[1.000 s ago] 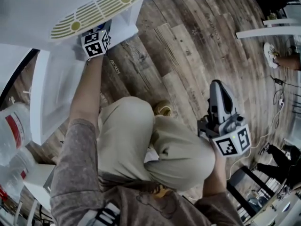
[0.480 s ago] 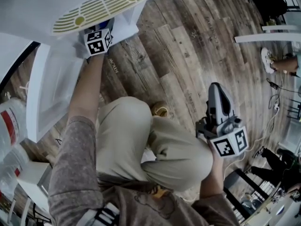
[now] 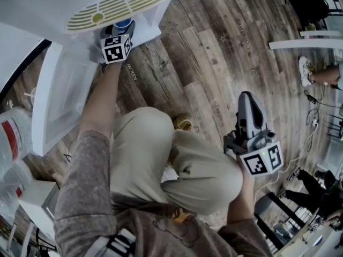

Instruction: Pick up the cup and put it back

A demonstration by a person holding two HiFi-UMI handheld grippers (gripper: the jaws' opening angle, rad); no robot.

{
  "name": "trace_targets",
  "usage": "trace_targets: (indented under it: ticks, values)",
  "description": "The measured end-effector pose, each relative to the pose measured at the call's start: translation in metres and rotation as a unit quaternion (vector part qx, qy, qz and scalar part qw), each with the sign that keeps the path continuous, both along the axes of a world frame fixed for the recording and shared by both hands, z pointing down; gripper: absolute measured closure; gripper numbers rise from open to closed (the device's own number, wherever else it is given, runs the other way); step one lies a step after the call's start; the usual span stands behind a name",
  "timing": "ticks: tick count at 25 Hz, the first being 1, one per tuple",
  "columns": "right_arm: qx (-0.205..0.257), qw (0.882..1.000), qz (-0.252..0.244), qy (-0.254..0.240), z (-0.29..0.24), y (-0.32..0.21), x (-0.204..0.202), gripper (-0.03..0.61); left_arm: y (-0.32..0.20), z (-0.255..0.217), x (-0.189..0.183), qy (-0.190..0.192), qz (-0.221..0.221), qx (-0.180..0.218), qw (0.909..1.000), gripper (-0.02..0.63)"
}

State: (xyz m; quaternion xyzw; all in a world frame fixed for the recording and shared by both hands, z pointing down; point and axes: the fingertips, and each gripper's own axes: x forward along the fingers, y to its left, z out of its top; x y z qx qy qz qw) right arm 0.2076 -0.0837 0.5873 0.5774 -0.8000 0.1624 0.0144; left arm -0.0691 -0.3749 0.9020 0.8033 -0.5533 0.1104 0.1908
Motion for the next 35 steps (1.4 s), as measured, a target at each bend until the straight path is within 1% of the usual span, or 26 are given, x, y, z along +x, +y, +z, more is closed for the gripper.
trace_targets:
  ticks: [4, 10, 14, 19, 22, 27, 32, 35]
  values:
    - [-0.002, 1.0, 0.0, 0.002, 0.002, -0.001, -0.001, 0.577, 0.009, 0.004, 0.0, 0.0, 0.001, -0.009, 1.0, 0.247]
    - [-0.006, 1.0, -0.002, 0.003, 0.004, -0.002, -0.002, 0.577, 0.018, 0.009, 0.0, -0.004, 0.008, -0.021, 0.9997, 0.242]
    - [-0.008, 1.0, 0.001, 0.001, 0.005, -0.004, -0.003, 0.577, 0.025, 0.004, 0.002, -0.007, 0.016, -0.02, 0.9997, 0.242]
    - [-0.012, 1.0, -0.007, 0.007, 0.009, -0.014, -0.01, 0.577, 0.043, -0.002, 0.0, 0.006, 0.02, -0.028, 0.9994, 0.242]
    - [-0.017, 1.0, -0.003, 0.003, 0.014, -0.021, -0.008, 0.577, 0.058, -0.007, 0.001, 0.013, 0.036, -0.038, 0.9985, 0.242]
    - [-0.023, 1.0, 0.005, -0.004, 0.019, -0.032, -0.007, 0.577, 0.086, -0.033, 0.002, 0.027, 0.069, -0.035, 0.9966, 0.242]
    - [-0.025, 1.0, -0.001, 0.007, 0.023, -0.045, -0.015, 0.577, 0.117, -0.076, 0.003, 0.044, 0.106, -0.024, 0.9931, 0.242]
    - [-0.02, 1.0, 0.003, 0.008, 0.021, -0.052, -0.016, 0.577, 0.133, -0.103, 0.006, 0.045, 0.128, -0.016, 0.9906, 0.242]
